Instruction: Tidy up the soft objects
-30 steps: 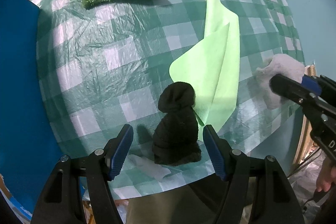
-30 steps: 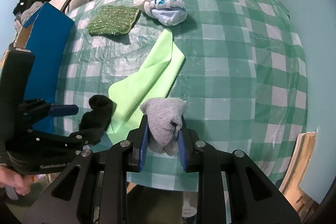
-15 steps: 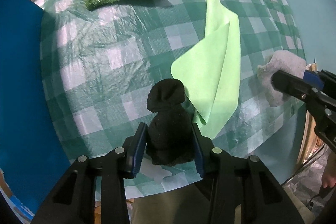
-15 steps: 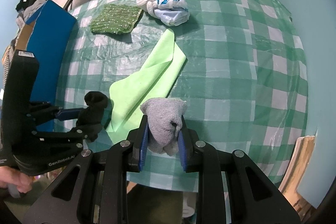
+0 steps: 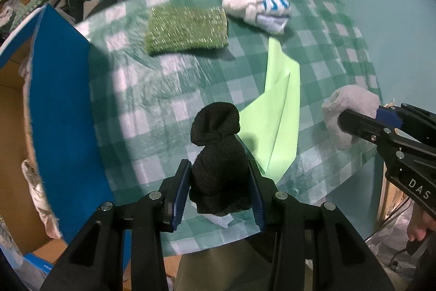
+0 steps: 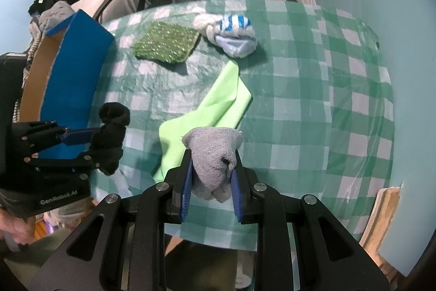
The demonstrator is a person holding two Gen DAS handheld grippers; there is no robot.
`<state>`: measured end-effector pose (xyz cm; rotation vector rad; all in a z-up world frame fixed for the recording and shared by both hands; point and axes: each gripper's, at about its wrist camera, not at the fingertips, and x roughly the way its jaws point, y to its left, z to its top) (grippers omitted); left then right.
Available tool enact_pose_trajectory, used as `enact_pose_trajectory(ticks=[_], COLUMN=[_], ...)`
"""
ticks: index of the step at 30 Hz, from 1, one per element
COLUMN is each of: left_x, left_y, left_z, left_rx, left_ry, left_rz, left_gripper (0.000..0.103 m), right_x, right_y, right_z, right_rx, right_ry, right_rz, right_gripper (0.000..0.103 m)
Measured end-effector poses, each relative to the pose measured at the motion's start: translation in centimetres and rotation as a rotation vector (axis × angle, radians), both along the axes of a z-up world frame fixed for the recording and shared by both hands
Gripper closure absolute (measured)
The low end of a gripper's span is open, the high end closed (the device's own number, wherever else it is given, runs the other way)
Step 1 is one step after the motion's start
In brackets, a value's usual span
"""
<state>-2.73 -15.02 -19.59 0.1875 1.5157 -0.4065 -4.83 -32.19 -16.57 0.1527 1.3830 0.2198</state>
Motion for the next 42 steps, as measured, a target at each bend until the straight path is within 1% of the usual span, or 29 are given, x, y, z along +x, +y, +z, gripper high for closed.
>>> enact_pose_trajectory(ticks=[2,4,12,20,29,42], left_x=[0.3,0.5,1.4,1.6,1.7,1.9], left_y=[0.5,1.1,3.0,4.9,8.1,12.7], left_z=[1.1,1.3,4.7,7.2,8.4,9.4], left_rx=[-0.008,-0.014,-0.05,-0.054,-0.055,-0.029], left_ry=[-0.016,-0.028,-0.083,-0.127,-0.145,-0.177], left_rz=[0.004,0.007,0.021,0.039,0.095,0.181], left_gripper=[0.062,0.062,0.062,0.062,0.062,0.062], right_x=[0.2,0.5,1.5,2.3,3.4,4.6], right_y=[0.3,0.6,2.4,5.0,8.1,13.6], right_z=[0.8,1.5,3.9,6.3,7.9,8.5], right_rx=[0.0,0.001,0.006,0.02,0.04,0.064], right_ry=[-0.015,-0.026,-0.063,-0.099,-0.128,-0.144], right_rz=[0.008,0.013,0.044,0.081,0.138,0.248], right_gripper=[0.079,0.079,0.079,0.079,0.079,0.079])
